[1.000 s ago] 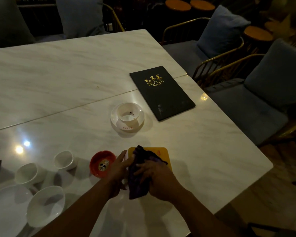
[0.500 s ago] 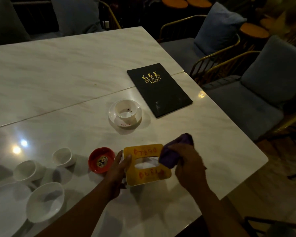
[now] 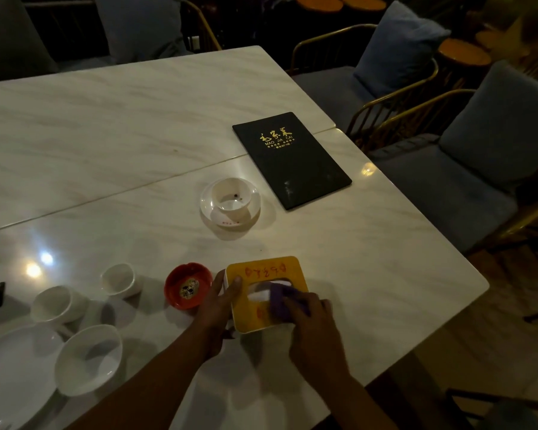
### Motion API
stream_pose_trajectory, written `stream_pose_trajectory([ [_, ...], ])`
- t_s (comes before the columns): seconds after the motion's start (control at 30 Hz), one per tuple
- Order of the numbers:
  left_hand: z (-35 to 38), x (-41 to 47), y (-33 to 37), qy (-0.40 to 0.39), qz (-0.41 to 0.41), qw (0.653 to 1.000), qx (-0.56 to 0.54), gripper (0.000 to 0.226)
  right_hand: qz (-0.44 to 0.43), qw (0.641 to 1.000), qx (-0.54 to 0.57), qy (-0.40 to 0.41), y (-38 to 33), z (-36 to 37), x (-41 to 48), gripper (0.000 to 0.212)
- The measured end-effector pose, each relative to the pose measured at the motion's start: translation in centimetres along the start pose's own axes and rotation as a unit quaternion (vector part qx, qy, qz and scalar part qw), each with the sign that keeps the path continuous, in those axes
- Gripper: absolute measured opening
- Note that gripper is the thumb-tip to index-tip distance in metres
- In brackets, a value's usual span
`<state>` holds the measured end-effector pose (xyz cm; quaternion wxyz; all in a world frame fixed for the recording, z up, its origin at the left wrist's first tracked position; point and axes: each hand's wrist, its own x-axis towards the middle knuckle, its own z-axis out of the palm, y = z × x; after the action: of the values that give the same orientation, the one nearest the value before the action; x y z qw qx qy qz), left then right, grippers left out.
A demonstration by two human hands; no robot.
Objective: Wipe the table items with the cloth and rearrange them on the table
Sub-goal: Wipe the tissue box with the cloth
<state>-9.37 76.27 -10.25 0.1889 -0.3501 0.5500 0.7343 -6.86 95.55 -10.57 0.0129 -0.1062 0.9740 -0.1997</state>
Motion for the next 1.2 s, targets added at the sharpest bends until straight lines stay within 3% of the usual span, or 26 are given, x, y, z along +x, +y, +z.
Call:
stream_pose_trajectory([
  [0.1, 0.1, 0.0, 0.0, 0.009, 0.008, 1.0, 0.007, 0.04, -0.117, 0.993, 0.005, -0.022, -4.2, 1.5, -1.3, 0.064],
  [0.17, -0.4, 0.1, -0.3, 0.01, 0.009, 1.0, 0.009, 0.033, -0.146, 0.989, 0.02, -0.021, -3.8, 1.9, -1.5, 0.057],
  [0.4, -1.3, -0.2, -0.5, -0.011, 0.006, 1.0, 0.026, 0.027, 0.066, 0.996, 0.004, 0.062, 5.5, -1.5, 3.0, 0.045],
  [0.47, -1.4, 0.1, -0.5, -0.002, 0.004, 0.999, 0.032, 0.035, 0.054, 0.996, 0.007, 0.071, 4.5, -2.2, 5.3, 0.047],
  [0.57, -1.7, 0.3, -0.7, 0.009, 0.002, 0.999, 0.051, 0.044, -0.02, 0.999, 0.026, -0.034, 1.1, -2.0, 8.2, 0.046],
  [0.63, -1.9, 0.3, -0.7, 0.012, 0.002, 0.999, 0.053, 0.045, -0.062, 0.993, -0.029, -0.092, 0.2, -1.1, 9.2, 0.045],
  [0.7, -1.9, 0.4, -0.7, 0.015, 0.002, 0.998, 0.059, 0.047, -0.018, 0.994, -0.038, -0.097, 1.0, -0.3, 9.8, 0.041],
  [0.77, -1.9, 0.3, -0.5, 0.018, 0.002, 0.998, 0.066, 0.048, 0.101, 0.99, 0.054, -0.081, 1.6, -1.2, 9.7, 0.037],
  [0.83, -1.9, 0.3, -0.4, 0.019, 0.001, 0.997, 0.074, 0.047, 0.166, 0.973, 0.148, -0.062, 1.8, -1.5, 9.1, 0.033],
  [0.9, -1.9, 0.2, -0.3, 0.017, 0.008, 0.997, 0.073, 0.043, 0.194, 0.953, 0.217, -0.081, 1.5, -1.7, 8.5, 0.02],
  [1.0, -1.9, -0.2, 0.1, 0.025, 0.019, 0.996, 0.081, 0.036, 0.204, 0.933, 0.284, -0.085, 1.3, -1.7, 8.8, 0.023],
  [1.2, -2.8, -0.4, 0.7, 0.048, 0.042, 0.992, 0.108, 0.021, 0.202, 0.928, 0.289, -0.118, 1.0, -1.6, 10.3, 0.026],
])
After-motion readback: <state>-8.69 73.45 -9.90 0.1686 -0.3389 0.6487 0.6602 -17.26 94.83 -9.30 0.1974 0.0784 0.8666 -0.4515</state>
